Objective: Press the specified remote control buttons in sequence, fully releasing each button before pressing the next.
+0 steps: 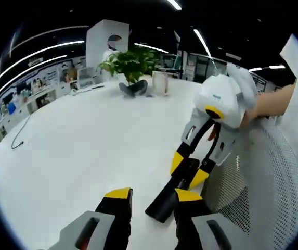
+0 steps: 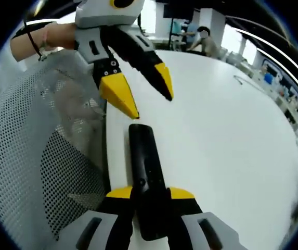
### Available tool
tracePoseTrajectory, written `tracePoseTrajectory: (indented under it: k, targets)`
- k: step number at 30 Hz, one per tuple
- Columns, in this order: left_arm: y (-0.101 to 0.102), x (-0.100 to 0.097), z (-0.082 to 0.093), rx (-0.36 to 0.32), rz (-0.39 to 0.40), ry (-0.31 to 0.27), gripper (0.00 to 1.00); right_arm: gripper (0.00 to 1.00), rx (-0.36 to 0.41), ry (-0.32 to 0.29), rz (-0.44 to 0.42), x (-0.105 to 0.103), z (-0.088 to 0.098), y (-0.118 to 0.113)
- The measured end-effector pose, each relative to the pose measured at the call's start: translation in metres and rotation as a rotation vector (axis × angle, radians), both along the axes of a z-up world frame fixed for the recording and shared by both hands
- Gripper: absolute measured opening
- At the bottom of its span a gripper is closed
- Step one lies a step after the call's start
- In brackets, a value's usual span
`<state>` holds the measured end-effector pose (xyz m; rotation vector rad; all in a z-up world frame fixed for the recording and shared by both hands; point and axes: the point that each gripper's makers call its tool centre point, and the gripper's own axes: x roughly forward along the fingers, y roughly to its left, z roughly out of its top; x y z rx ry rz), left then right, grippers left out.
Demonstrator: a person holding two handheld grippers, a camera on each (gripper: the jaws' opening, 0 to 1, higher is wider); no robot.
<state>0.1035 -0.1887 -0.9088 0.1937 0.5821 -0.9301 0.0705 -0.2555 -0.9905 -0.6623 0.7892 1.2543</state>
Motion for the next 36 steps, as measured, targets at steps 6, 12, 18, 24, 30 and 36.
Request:
tracePoseTrajectory:
  k: [6, 12, 18, 24, 30, 36]
  targets:
    - [0.028, 0.012, 0.038, -0.134, 0.196, -0.097, 0.41, 0.21, 0.004, 0.001, 0.0, 0.0, 0.0, 0.0]
    - [0.053, 0.013, 0.064, -0.197, 0.301, -0.205, 0.51, 0.21, 0.005, 0.001, 0.0, 0.0, 0.0, 0.0]
    - [0.073, 0.011, 0.08, -0.212, 0.372, -0.325, 0.61, 0.21, 0.006, 0.002, -0.003, 0.0, 0.0, -0.001]
    - [0.086, 0.013, 0.09, -0.231, 0.428, -0.433, 0.72, 0.21, 0.009, 0.003, -0.007, 0.0, 0.0, -0.001]
    - [0.087, 0.011, 0.097, -0.287, 0.464, -0.472, 0.82, 0.21, 0.013, 0.003, -0.012, 0.0, 0.0, -0.001]
    - [0.081, 0.008, 0.092, -0.247, 0.456, -0.506, 0.9, 0.21, 0.014, 0.003, -0.014, 0.0, 0.0, -0.001]
